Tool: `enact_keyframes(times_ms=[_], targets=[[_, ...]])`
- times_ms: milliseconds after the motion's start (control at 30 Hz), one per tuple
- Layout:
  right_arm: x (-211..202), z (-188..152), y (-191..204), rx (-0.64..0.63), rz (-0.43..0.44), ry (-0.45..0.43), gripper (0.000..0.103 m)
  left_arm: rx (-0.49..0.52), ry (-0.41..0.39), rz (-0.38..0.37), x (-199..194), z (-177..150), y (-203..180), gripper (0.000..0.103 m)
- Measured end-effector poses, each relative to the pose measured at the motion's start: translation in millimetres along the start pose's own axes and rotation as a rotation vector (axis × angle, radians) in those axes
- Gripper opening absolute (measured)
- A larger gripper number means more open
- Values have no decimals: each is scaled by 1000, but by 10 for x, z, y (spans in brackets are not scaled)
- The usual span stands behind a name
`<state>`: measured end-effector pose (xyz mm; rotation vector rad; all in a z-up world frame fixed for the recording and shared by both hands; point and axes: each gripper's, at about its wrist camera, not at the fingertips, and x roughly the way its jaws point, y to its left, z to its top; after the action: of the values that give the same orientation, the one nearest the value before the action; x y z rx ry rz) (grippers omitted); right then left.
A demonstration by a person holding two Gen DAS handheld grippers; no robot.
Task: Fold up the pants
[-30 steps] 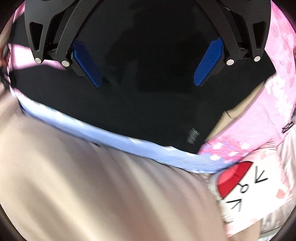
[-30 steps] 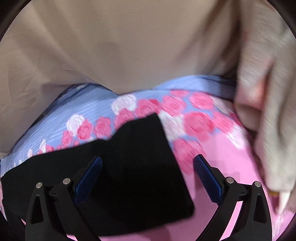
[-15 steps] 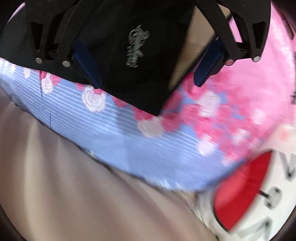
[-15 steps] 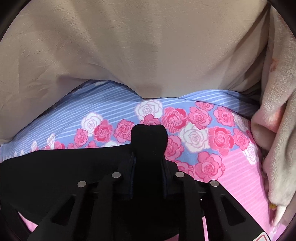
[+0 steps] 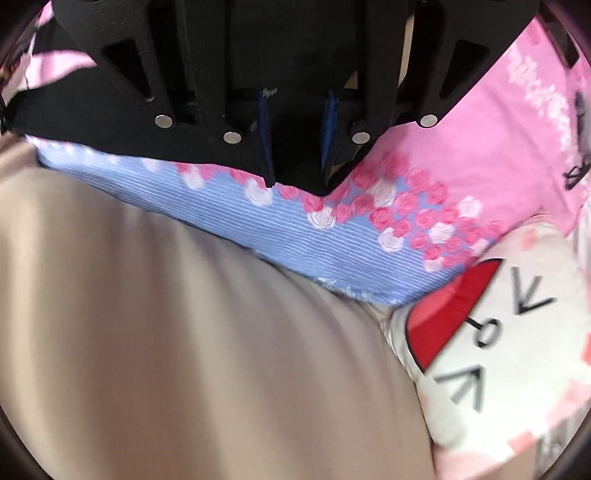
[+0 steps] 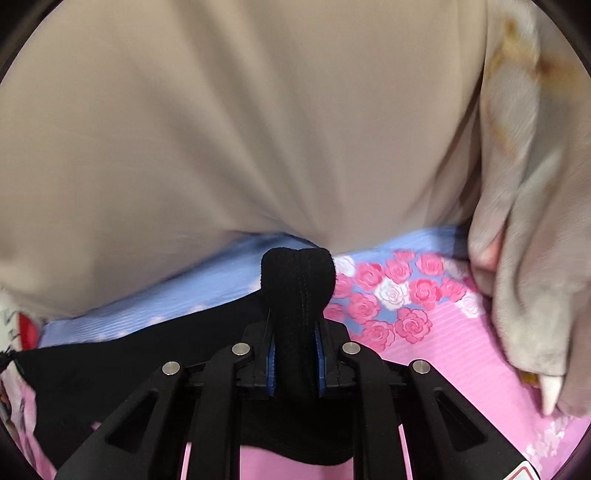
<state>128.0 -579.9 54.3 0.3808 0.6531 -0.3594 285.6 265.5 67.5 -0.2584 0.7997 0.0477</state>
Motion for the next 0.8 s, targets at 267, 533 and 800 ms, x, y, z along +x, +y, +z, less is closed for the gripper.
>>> enact_keyframes(times_ms=[267, 533, 800], targets=[[-1137, -820, -146, -121, 47, -59, 13, 59, 2, 44, -1034, -999, 372, 23], [-1149, -1897, -696, -55, -31, 88, 39, 86, 168, 422, -662, -1894, 824, 23], [-1901, -2012, -918, 71, -55, -52, 64, 112, -11, 389, -1285, -1690, 342, 56]])
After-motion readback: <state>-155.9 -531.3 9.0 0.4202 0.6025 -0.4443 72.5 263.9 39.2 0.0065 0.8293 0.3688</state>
